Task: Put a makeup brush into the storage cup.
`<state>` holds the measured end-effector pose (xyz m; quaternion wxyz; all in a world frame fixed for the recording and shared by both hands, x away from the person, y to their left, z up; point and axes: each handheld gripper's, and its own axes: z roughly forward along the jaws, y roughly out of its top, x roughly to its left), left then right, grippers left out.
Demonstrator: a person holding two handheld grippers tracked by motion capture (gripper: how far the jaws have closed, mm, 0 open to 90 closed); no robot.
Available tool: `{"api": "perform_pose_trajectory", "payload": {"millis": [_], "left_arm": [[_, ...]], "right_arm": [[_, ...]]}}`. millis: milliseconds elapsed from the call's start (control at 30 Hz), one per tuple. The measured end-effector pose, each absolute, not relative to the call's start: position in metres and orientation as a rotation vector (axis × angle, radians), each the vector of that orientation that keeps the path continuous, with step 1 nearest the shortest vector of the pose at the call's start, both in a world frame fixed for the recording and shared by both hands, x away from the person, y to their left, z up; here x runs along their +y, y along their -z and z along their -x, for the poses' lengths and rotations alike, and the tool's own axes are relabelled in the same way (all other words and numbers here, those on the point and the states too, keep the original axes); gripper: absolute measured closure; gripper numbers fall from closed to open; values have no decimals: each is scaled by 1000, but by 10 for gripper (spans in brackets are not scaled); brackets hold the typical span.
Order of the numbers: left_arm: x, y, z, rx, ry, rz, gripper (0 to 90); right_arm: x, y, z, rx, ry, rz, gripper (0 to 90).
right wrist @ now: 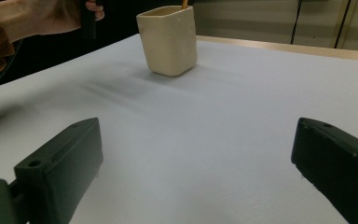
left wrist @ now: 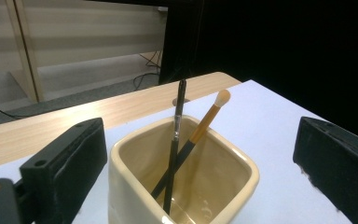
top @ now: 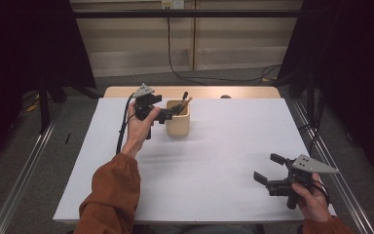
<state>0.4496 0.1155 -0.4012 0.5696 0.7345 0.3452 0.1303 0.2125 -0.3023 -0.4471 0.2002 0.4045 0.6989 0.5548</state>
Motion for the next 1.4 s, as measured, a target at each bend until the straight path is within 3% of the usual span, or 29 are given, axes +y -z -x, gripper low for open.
{"api": "perform_pose_trajectory", "payload": {"millis": [800, 1400], "left_arm": [[146, 388, -399, 744, -381, -1738, 28], [170, 400, -351, 713, -403, -1737, 27]], "right_arm": [[-301, 445, -208, 1956, -1541, -1123, 13], [-302, 445, -208, 1946, -1543, -1128, 12]]}}
